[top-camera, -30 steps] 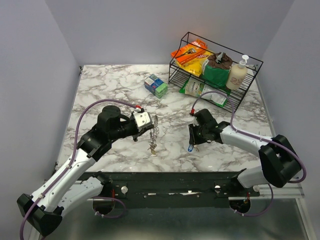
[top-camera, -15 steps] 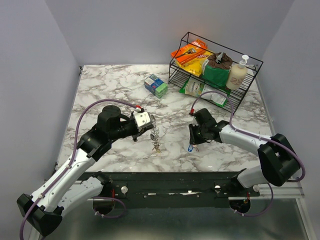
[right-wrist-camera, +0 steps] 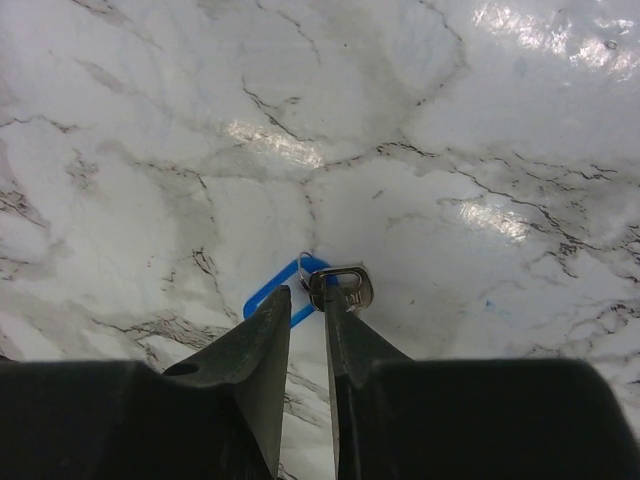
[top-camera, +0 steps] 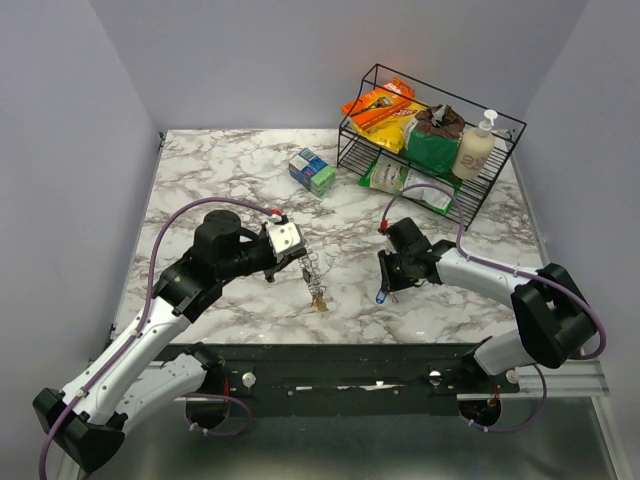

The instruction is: Put the keys on the keyring

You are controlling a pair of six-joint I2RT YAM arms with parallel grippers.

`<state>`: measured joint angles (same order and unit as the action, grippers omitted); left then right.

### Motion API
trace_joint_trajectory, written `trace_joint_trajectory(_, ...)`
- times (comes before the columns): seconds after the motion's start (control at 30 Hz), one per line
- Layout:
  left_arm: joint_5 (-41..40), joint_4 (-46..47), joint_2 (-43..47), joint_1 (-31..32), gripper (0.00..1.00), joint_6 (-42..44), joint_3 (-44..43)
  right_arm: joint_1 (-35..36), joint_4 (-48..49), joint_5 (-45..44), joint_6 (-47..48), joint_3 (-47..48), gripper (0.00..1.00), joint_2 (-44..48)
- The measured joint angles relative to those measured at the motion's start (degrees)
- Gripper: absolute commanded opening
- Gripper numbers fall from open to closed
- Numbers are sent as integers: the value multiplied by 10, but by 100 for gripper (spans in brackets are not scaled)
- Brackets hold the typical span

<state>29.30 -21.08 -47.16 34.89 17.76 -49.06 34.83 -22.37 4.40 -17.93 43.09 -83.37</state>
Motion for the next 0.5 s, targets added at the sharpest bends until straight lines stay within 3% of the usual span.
trace_joint_trajectory(0.3, 0, -1, 0, 0, 0, 0, 0, 0, -9, -17, 0, 6, 27, -4)
trace_joint_trajectory(0.5, 0, -1, 0, 0, 0, 0, 0, 0, -9, -17, 0, 9, 32, -4)
